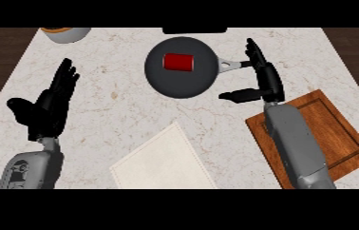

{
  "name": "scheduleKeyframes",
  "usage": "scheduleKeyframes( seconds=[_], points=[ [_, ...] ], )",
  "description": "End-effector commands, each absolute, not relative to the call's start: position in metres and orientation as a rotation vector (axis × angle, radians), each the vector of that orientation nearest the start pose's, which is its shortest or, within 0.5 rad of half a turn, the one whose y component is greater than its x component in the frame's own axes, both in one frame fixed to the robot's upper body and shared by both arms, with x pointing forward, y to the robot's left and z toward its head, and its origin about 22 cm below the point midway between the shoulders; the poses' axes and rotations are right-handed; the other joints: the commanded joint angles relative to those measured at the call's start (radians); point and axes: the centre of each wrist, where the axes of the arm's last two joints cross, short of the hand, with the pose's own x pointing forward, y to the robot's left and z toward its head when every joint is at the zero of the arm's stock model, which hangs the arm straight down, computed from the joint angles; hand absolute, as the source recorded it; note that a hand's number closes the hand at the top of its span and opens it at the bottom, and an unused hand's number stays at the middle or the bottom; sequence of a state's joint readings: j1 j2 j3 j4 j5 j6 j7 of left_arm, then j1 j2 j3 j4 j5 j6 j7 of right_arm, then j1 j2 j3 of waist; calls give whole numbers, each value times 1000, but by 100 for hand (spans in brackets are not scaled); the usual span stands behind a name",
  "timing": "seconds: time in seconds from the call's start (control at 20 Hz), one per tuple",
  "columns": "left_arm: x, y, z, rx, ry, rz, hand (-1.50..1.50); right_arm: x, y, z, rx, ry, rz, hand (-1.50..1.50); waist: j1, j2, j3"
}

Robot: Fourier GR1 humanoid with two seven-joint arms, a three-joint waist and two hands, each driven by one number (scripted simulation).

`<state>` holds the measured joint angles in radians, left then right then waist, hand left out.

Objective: Pick the can from the cutting board and place it in the pan

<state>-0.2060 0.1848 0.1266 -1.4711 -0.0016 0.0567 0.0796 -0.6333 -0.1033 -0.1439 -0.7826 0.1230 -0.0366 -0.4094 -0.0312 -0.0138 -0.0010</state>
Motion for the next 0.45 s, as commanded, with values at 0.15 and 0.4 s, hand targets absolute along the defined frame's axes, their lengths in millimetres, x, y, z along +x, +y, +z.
scheduleKeyframes(
  seconds=[0.15, 0.4],
  points=[
    [294, 283, 34, 239, -1598, -26, 0, 320, -238, 29, -39, -1795, 256, -150, -12, 2, -1],
    [286, 282, 45, 219, -1607, -37, 0, 292, -220, 46, -135, -1762, 300, -150, 26, 11, 1]
  ],
)
